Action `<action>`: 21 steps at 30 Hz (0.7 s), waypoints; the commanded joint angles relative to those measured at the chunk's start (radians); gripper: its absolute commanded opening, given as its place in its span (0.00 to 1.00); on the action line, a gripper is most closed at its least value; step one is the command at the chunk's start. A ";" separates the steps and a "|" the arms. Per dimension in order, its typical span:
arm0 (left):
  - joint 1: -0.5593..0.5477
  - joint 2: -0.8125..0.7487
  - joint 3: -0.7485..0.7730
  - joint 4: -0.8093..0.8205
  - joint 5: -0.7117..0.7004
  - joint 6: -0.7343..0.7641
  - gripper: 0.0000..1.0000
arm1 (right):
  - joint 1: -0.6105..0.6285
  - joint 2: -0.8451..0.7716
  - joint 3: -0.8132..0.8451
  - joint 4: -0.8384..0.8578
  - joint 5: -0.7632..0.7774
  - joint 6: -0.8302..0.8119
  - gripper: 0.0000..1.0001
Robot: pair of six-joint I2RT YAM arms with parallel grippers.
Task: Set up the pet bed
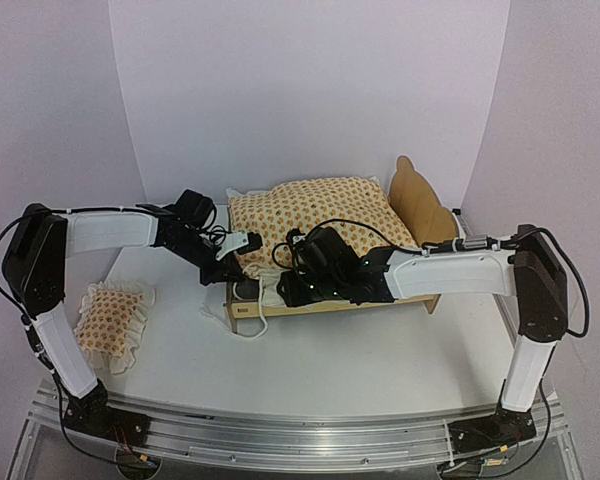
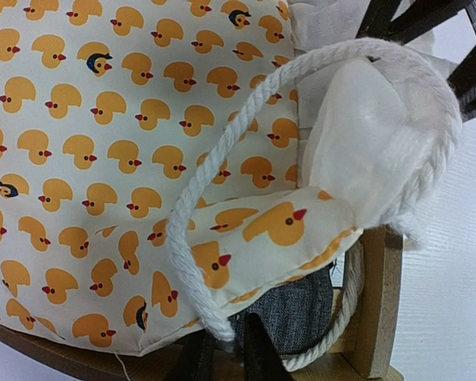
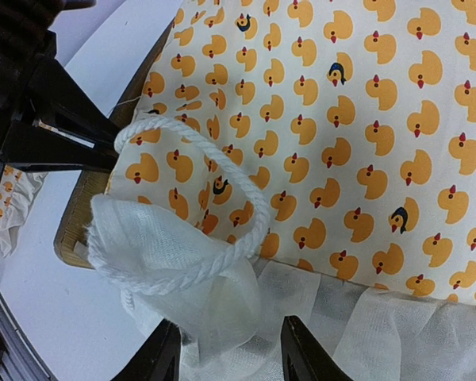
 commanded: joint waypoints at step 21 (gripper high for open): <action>-0.035 -0.050 -0.030 0.086 0.401 -0.290 0.00 | -0.001 -0.036 0.007 0.034 -0.002 -0.003 0.41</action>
